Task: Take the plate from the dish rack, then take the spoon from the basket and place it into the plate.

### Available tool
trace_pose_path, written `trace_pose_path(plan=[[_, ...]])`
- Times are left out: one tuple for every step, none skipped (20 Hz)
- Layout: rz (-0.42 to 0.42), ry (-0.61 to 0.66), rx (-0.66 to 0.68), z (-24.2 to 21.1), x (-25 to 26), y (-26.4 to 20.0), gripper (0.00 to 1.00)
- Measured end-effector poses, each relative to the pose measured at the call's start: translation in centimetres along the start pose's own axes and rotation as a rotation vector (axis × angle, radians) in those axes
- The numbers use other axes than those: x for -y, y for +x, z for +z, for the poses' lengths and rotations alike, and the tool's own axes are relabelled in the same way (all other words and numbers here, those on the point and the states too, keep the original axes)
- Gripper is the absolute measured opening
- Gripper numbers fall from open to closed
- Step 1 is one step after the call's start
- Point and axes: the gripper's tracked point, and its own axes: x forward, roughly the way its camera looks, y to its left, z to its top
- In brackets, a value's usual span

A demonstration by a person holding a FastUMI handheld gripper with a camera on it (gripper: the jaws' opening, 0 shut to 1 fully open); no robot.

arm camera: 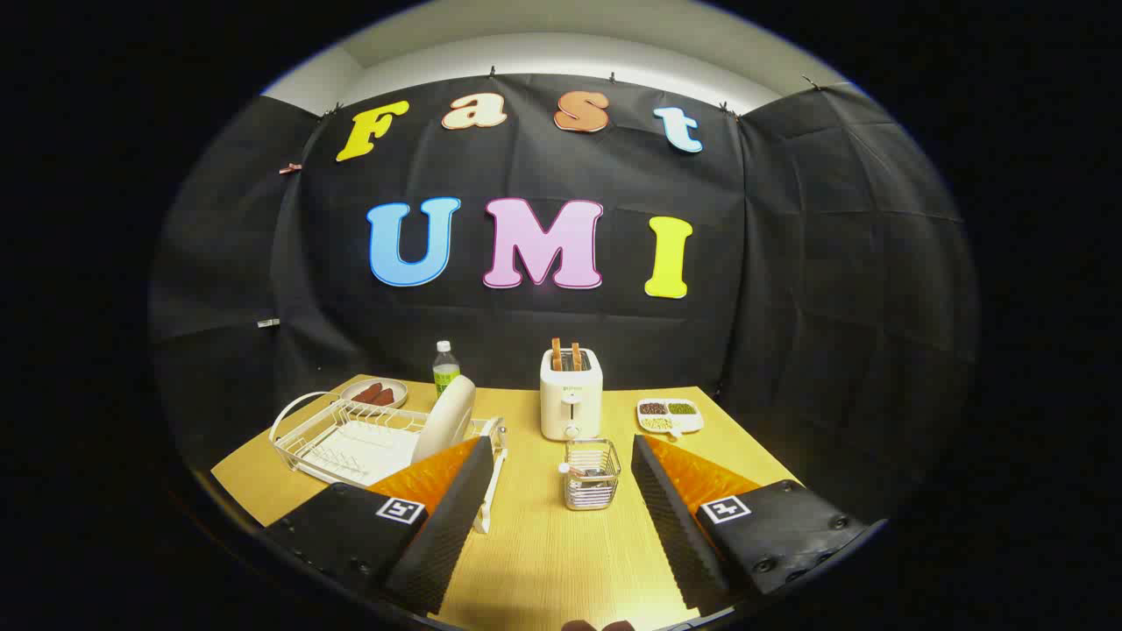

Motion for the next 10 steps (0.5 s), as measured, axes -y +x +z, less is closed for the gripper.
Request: trace_pose_path(plan=[[-0.006,0.008,-0.007,-0.06,0.23,0.00,0.98],[-0.012,0.018,-0.006,0.03,0.44,0.04,0.98],[-0.018,0.027,-0.005,0.05,0.64,0.12,0.98],[-0.021,0.031,-0.005,0.06,0.72,0.18,0.98],[-0.023,0.030,-0.006,-0.05,0.73,0.27,0.98],[-0.028,0.025,-0.007,-0.12,0.89,0.30,0.98],[-0.030,0.022,-0.005,0.00,0.99,0.41,0.98],[-0.030,0.023,-0.002,0.09,0.99,0.31,0.98],[-0.030,0.025,0.000,0.18,1.05,0.37,0.98],[-0.030,0.026,-0.001,0.12,1.02,0.38,0.98]])
